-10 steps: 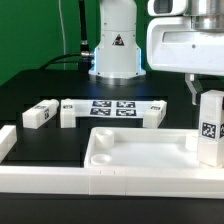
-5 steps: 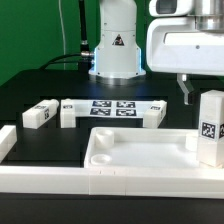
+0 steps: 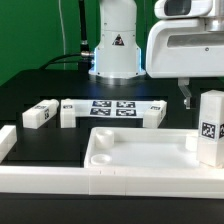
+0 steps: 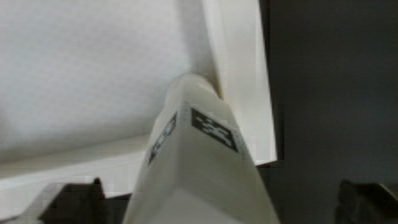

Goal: Assemble desk

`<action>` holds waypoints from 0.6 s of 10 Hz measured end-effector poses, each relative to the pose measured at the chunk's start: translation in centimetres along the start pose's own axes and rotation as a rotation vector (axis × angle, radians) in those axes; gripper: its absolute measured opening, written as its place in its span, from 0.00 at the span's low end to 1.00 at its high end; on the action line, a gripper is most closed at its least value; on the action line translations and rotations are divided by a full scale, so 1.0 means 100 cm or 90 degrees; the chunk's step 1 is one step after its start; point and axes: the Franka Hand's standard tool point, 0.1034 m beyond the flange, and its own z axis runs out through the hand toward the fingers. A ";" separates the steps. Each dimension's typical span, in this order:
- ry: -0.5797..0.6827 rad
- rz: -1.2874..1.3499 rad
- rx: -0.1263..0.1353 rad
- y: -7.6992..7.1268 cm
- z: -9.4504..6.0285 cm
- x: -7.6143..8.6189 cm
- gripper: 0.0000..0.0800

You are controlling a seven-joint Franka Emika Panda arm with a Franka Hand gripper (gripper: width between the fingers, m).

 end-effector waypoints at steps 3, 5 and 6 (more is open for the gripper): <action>0.001 -0.168 -0.010 0.003 0.001 0.001 0.81; 0.001 -0.258 -0.013 0.004 0.001 0.001 0.81; 0.000 -0.296 -0.014 0.005 0.001 0.001 0.81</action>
Offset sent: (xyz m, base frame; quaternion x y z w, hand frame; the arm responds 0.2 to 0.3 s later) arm 0.0056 0.0025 0.0025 -0.0094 -0.0021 -0.2236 0.9746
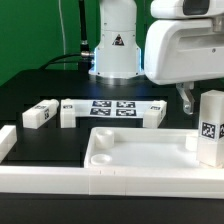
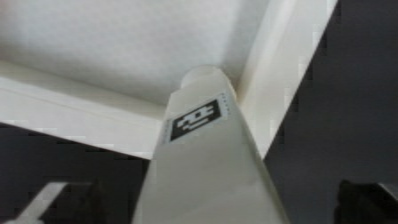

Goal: Assemble desk

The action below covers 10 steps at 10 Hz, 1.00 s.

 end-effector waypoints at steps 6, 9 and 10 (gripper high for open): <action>0.001 -0.053 0.000 0.002 0.000 0.000 0.36; 0.001 0.010 0.001 0.002 0.000 0.000 0.36; 0.001 0.069 0.001 0.002 0.000 0.000 0.36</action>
Offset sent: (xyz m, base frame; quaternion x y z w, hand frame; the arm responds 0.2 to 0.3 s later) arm 0.0000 0.0000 0.0000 0.0000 0.0000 0.0000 1.0000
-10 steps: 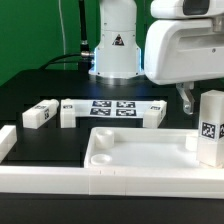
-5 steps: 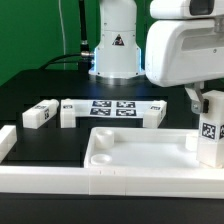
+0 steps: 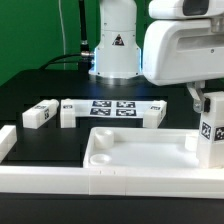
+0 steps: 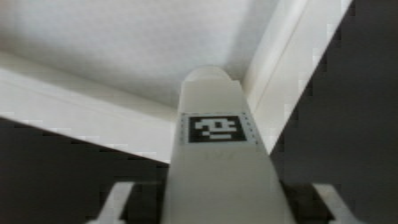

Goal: Assemble desk

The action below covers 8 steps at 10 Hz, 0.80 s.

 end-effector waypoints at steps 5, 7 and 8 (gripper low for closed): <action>0.006 0.267 0.006 -0.001 0.001 -0.001 0.36; 0.021 0.416 0.009 -0.002 0.001 -0.002 0.36; 0.022 0.479 0.010 -0.002 0.001 -0.002 0.36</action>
Offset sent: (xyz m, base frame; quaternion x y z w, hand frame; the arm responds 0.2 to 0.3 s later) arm -0.0152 -0.0010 -0.0044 0.0115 -0.0066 0.2657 0.9640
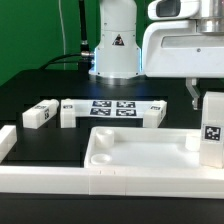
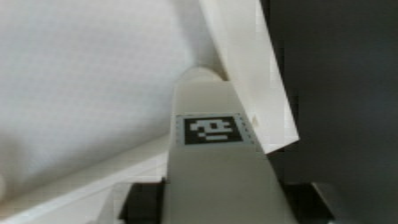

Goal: Assemble desk

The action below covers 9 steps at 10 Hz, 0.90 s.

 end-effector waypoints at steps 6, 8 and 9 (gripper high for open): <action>-0.009 0.269 0.004 -0.001 0.000 -0.001 0.36; -0.009 0.233 0.004 -0.001 0.001 -0.002 0.46; -0.009 0.216 0.005 -0.001 0.000 -0.002 0.65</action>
Offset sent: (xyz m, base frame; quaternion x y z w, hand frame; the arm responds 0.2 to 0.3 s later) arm 0.0010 0.0131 -0.0016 0.0076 -0.0230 0.2796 0.9598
